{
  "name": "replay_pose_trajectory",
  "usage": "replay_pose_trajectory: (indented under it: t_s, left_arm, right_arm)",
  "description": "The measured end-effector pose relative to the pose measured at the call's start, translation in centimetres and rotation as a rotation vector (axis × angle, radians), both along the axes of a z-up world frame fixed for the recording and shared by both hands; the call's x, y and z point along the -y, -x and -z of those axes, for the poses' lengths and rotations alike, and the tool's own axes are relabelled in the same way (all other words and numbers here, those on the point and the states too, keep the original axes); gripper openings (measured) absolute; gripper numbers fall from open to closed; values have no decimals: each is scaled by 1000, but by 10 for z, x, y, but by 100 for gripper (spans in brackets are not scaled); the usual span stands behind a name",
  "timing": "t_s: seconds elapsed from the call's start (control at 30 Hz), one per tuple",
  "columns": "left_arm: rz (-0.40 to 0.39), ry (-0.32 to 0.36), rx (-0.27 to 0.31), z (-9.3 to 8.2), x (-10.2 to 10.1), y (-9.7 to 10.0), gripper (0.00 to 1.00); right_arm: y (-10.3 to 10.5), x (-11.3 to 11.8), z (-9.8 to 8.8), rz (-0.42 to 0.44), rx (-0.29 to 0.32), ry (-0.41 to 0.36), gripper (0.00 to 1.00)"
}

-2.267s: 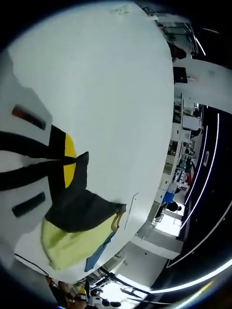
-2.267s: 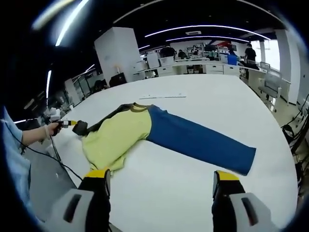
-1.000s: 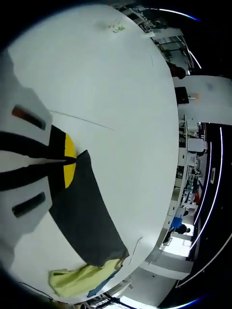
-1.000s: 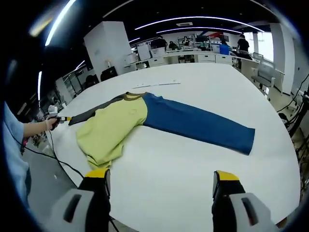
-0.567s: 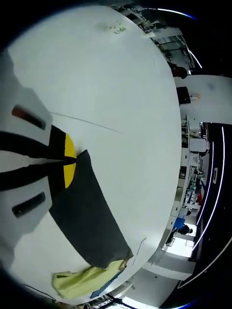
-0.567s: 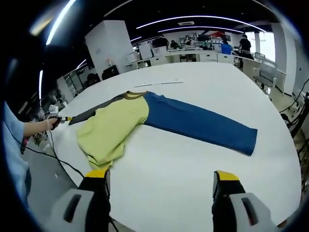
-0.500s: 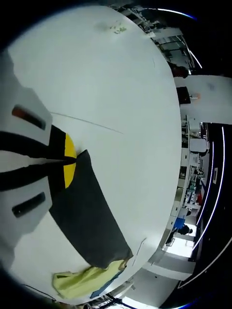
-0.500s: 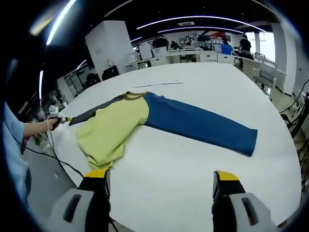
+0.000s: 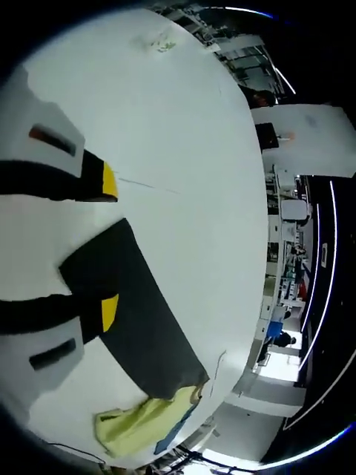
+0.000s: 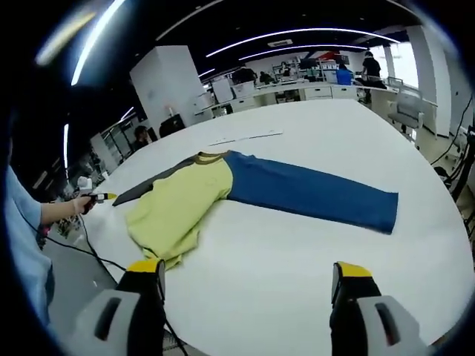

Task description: Fold the garment on the visible template until the final outline fits inside the template.

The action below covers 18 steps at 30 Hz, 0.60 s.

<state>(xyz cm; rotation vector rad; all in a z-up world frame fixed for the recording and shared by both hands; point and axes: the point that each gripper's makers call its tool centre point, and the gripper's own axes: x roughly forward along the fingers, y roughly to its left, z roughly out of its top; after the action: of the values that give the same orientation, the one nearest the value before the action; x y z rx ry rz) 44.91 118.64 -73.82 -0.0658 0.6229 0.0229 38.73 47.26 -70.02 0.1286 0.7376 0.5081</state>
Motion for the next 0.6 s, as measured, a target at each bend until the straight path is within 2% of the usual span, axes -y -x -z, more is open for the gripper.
replay_pose_trajectory:
  t_s: [0.1, 0.33, 0.43, 0.6]
  left_arm:
    - [53, -3, 1, -5, 15, 2, 67]
    - [162, -9, 16, -15, 41, 5, 83]
    - [201, -30, 1, -17, 49, 9, 81]
    - [250, -52, 14, -27, 66, 17, 82]
  right_arm:
    - [-1, -1, -2, 0, 7, -6, 94]
    - [-3, -4, -6, -12, 26, -9, 93]
    - [-4, -4, -7, -17, 30, -7, 93]
    - [-4, -5, -10, -28, 40, -5, 92]
